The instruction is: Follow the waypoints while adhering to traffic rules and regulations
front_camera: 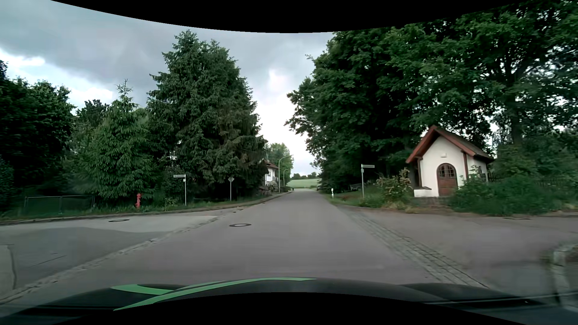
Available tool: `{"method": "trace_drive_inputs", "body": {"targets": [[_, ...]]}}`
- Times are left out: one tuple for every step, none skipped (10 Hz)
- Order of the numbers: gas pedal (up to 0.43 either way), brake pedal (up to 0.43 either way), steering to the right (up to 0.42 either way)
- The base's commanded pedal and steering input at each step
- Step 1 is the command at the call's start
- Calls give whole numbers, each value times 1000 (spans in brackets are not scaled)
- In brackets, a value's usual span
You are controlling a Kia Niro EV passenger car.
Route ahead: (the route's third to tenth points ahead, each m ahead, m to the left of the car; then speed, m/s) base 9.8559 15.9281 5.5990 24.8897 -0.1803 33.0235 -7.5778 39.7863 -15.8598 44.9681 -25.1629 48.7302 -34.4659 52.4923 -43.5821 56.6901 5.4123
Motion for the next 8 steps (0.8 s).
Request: {"method": "trace_drive_inputs", "body": {"targets": [[47, 0, -194], [59, 0, -217], [59, 0, -241], [59, 0, -261], [67, 0, -286], [79, 0, -313], [79, 0, -333], [79, 0, -353]]}}
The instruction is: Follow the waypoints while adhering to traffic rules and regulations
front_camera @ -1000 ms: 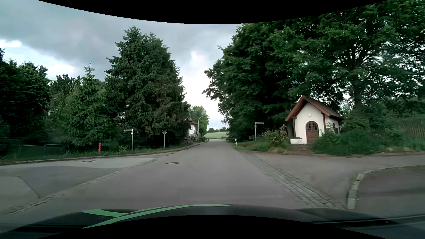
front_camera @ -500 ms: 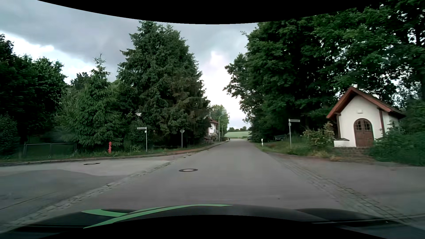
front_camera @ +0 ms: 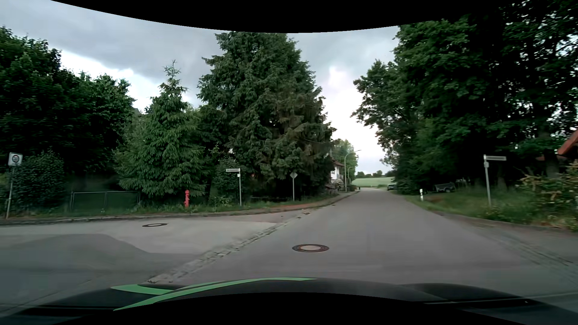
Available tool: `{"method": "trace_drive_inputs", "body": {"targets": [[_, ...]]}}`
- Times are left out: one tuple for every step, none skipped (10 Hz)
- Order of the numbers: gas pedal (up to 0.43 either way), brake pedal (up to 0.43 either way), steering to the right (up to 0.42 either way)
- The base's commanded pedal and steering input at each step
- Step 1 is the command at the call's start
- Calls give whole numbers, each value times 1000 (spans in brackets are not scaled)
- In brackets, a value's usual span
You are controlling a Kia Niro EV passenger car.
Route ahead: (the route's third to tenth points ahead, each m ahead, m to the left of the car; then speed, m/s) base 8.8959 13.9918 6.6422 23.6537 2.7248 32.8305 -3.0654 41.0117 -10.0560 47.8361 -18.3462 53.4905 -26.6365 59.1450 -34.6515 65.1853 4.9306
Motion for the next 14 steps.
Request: {"method": "trace_drive_inputs", "body": {"targets": [[79, 0, -373], [79, 0, -383], [79, 0, -384], [79, 0, -385], [87, 0, -391], [87, 0, -398], [87, 0, -405], [98, 0, -410], [98, 0, -423], [98, 0, -432], [98, 0, -434], [130, 0, -434], [138, 0, -434], [138, 0, -434]]}}
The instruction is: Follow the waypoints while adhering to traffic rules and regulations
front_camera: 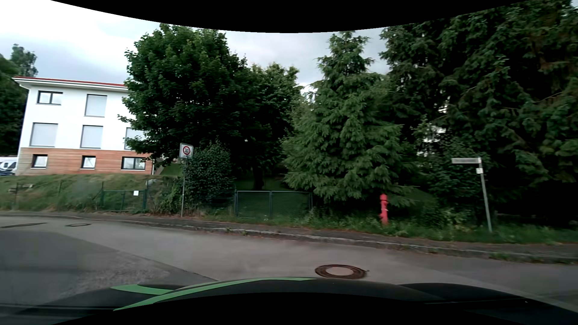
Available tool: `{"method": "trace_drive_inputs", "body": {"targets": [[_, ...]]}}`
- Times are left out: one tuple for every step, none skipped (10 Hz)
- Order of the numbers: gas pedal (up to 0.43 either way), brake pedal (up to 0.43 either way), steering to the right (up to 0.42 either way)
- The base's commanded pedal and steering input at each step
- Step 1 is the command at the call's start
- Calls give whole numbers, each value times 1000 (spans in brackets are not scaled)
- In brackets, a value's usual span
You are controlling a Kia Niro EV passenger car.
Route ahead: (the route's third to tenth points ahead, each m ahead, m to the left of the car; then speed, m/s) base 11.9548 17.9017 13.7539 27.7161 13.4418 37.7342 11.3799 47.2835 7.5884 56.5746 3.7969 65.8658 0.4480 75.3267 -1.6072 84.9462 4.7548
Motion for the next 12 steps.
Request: {"method": "trace_drive_inputs", "body": {"targets": [[138, 0, -434], [138, 0, -433], [138, 0, -426], [150, 0, -423], [150, 0, -423], [150, 0, -419], [177, 0, -416], [177, 0, -414], [189, 0, -409], [189, 0, -404], [189, 0, -400], [189, 0, -387]]}}
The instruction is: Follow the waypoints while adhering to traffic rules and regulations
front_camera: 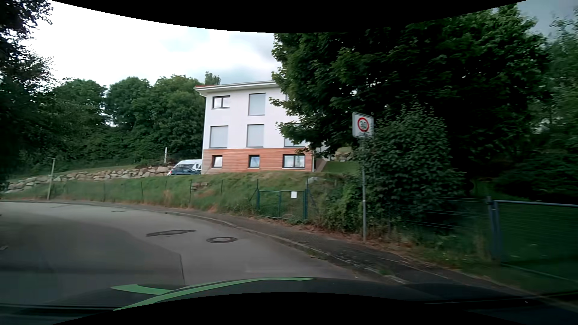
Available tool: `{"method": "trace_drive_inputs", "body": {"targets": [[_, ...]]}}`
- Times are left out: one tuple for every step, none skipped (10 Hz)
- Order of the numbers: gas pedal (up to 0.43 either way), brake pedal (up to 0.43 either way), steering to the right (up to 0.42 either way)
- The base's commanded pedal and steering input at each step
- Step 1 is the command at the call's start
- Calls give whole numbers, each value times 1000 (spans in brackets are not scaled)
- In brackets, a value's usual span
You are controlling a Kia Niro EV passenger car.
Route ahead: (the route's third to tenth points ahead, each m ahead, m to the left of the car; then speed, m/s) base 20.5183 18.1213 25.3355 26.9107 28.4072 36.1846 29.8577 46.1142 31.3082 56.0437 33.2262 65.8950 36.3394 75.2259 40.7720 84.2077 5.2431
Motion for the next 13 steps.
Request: {"method": "trace_drive_inputs", "body": {"targets": [[197, 0, -378], [197, 0, -372], [197, 0, -360], [197, 0, -340], [197, 0, -326], [197, 0, -310], [197, 0, -290], [197, 0, -275], [197, 0, -256], [197, 0, -236], [197, 0, -225], [197, 0, -214], [197, 0, -206]]}}
